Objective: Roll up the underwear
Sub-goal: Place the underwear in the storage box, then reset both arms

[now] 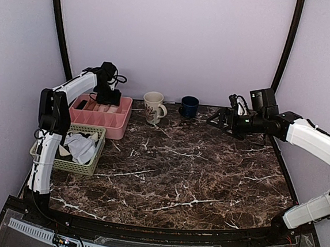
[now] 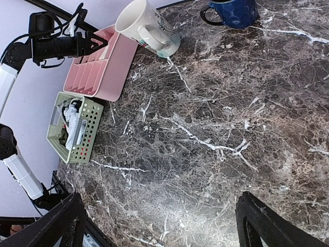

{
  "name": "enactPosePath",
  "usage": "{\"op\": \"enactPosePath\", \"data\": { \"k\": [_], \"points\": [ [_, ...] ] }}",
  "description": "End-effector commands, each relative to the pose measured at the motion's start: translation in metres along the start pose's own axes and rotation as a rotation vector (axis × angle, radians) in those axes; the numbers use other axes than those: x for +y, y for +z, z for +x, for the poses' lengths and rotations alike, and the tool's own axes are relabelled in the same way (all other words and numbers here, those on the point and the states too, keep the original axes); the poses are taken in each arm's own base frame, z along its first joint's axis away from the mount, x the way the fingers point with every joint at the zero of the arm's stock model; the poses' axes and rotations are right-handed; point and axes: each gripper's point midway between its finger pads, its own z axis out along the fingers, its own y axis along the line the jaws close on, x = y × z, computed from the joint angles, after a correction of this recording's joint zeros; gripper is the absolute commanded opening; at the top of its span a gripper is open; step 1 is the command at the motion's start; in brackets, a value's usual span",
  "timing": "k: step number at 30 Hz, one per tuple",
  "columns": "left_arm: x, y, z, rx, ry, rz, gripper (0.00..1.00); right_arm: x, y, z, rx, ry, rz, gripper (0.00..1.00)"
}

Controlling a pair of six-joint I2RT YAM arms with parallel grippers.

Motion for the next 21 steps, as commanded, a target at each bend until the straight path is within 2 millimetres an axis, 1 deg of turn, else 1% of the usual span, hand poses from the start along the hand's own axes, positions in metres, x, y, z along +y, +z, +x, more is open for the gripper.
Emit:
{"op": "enactPosePath", "data": {
  "k": [1, 7, 9, 10, 11, 12, 14, 17, 19, 21],
  "points": [
    [0.000, -0.049, -0.022, -0.081, 0.044, -0.007, 0.65, 0.014, -0.008, -0.017, -0.048, -0.015, -0.047, 1.00],
    [-0.010, -0.094, -0.041, -0.172, 0.072, 0.016, 0.68, 0.022, -0.015, -0.025, -0.077, -0.046, -0.053, 1.00],
    [-0.013, -0.111, -0.045, -0.201, 0.075, 0.028, 0.84, 0.024, -0.020, -0.029, -0.087, -0.064, -0.046, 1.00],
    [-0.016, -0.121, -0.047, -0.217, 0.080, 0.034, 0.86, 0.024, -0.022, -0.029, -0.090, -0.071, -0.040, 1.00],
    [-0.018, -0.130, -0.048, -0.231, 0.085, 0.037, 0.96, 0.023, -0.024, -0.030, -0.093, -0.078, -0.037, 0.99],
    [-0.020, -0.140, -0.050, -0.247, 0.089, 0.039, 0.99, 0.028, -0.029, -0.035, -0.110, -0.091, -0.043, 1.00],
    [-0.024, -0.158, -0.048, -0.262, 0.091, 0.040, 0.99, 0.036, -0.038, -0.041, -0.136, -0.118, -0.051, 0.99],
    [-0.027, -0.185, -0.041, -0.287, 0.095, -0.008, 0.99, 0.040, -0.047, -0.043, -0.152, -0.146, -0.054, 0.99],
    [-0.036, -0.198, -0.029, -0.292, 0.112, -0.030, 0.99, 0.042, -0.052, -0.043, -0.163, -0.162, -0.060, 0.99],
    [-0.042, -0.209, -0.012, -0.277, 0.117, -0.042, 0.99, 0.045, -0.056, -0.041, -0.171, -0.173, -0.074, 0.99]
  ]
}}
